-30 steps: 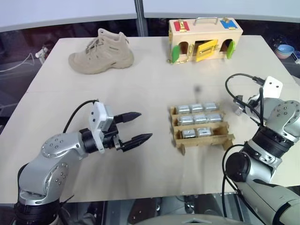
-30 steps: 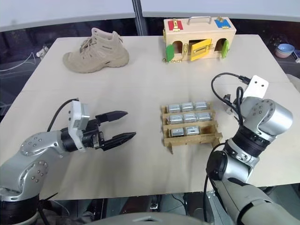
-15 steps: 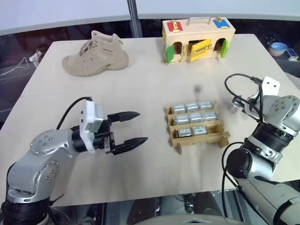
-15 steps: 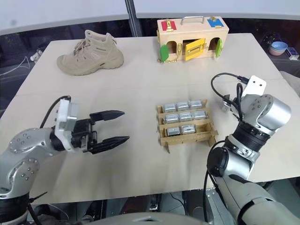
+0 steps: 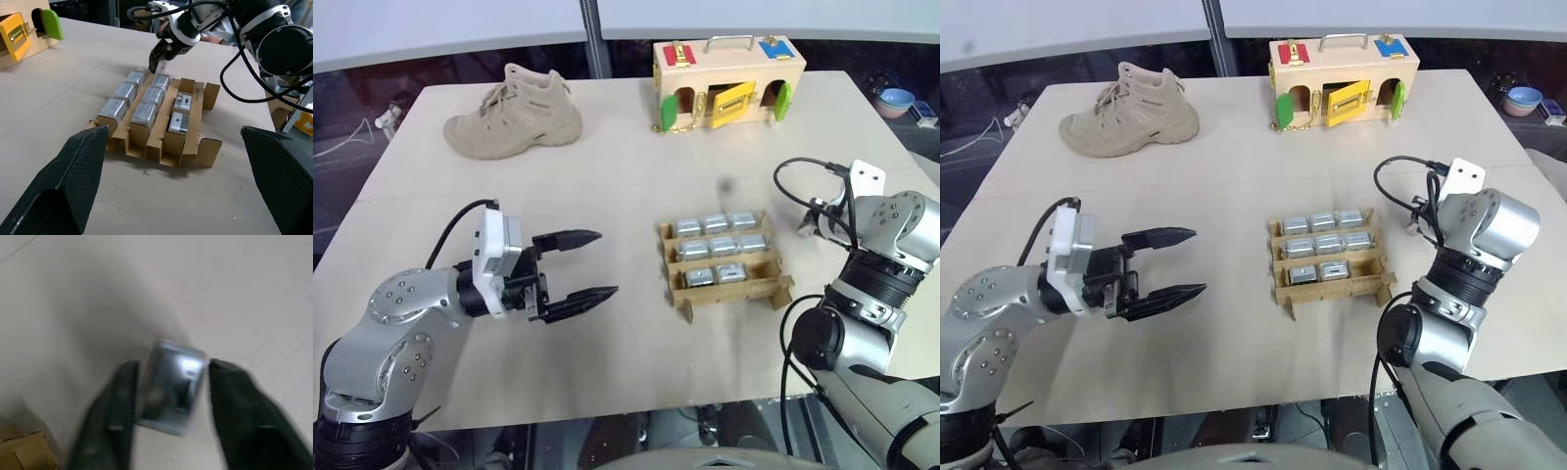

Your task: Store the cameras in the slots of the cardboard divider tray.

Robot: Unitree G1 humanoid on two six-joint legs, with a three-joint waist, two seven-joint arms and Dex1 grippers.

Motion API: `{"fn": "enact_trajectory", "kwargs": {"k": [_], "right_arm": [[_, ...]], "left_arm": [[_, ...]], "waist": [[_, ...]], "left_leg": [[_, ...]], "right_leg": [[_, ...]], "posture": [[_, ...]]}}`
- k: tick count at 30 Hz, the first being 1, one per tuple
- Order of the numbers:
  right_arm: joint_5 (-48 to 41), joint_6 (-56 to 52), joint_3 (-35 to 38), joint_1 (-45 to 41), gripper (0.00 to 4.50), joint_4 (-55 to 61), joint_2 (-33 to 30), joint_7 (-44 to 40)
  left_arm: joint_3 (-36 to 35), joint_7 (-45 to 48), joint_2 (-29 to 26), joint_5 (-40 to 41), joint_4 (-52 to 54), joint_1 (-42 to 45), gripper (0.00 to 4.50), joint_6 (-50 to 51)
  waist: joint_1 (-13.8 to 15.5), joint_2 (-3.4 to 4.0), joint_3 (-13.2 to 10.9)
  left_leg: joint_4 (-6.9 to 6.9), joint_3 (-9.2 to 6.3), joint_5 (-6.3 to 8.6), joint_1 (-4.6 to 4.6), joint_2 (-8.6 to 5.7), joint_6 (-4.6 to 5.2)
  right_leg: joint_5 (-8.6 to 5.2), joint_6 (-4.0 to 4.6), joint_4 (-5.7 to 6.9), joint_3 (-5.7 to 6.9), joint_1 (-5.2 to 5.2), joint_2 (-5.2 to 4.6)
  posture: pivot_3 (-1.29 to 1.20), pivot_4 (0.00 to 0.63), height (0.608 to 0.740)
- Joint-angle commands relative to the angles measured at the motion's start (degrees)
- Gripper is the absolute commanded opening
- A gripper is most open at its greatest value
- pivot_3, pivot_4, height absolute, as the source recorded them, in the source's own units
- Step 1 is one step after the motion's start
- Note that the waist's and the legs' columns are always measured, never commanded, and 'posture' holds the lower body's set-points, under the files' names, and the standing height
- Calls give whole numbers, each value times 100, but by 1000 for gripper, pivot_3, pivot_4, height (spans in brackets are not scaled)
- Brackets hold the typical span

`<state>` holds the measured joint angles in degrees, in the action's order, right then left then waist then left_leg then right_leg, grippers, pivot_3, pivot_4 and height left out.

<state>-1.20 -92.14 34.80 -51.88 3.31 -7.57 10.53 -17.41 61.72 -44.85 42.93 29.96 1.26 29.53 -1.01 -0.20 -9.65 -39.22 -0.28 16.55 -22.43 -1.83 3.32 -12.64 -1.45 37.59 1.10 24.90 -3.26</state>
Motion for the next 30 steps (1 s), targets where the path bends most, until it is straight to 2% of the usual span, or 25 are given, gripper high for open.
{"fn": "enact_trajectory", "kwargs": {"k": [1,4,6,9,11,13,16,20,30], "right_arm": [[-85,-36,-299,92,754,114,-291,-229],[-513,-36,-910,427,754,374,-910,-895],[-1202,707,-1423,894,754,975,-1625,-2150],[-2087,2636,-1884,1530,754,1769,-2595,-4486],[-2070,4254,-2551,1889,754,2069,-3431,-6053],[-1877,5640,-3118,2097,754,2063,-3859,-7031],[-1888,6658,-3559,2306,754,1842,-3965,-7723],[-1777,7404,-3831,2535,754,1530,-3996,-8093],[-1685,7970,-3619,2959,754,930,-4376,-8314]], "left_arm": [[-84,-76,-39,61,205,-57,4500,-100],[-73,-129,-24,52,205,-80,4500,-119],[-46,-163,2,44,197,-87,4500,-132],[9,-170,39,22,173,-123,4500,-179],[39,-150,49,5,105,-107,4500,-223],[84,-107,47,-78,68,-128,4500,-328],[50,-183,340,-157,6,-187,4500,-736],[-49,115,241,-172,-29,-397,4500,-919],[-283,53,117,123,104,-682,4500,-779]], "waist": [[7,0,0],[23,0,0],[24,1,-1],[4,19,-13],[-25,22,-15],[-39,17,-12],[-41,-2,-8],[43,-11,-14],[177,-13,-14]], "left_leg": [[0,0,0,0,0,0],[0,-1,1,-3,0,1],[0,-1,1,-7,0,3],[1,-7,7,-15,2,13],[1,-2,14,-15,12,24],[6,-4,22,-8,20,36],[6,-6,23,13,36,36],[-4,-2,11,16,34,15],[0,-9,12,12,35,9]], "right_leg": [[0,0,-1,0,0,-1],[0,0,-5,1,0,-3],[0,-1,-11,2,0,-13],[0,-4,-32,13,-2,-6],[0,-6,-41,6,-2,1],[0,-5,-48,6,-8,10],[1,-4,-62,9,-36,16],[1,-3,-66,7,-45,3],[1,1,-69,13,-40,-8]], "posture": [[0,150,740],[0,150,740],[0,150,740],[0,150,740],[0,150,740],[0,150,740],[0,150,740],[0,150,740],[0,150,740]]}}
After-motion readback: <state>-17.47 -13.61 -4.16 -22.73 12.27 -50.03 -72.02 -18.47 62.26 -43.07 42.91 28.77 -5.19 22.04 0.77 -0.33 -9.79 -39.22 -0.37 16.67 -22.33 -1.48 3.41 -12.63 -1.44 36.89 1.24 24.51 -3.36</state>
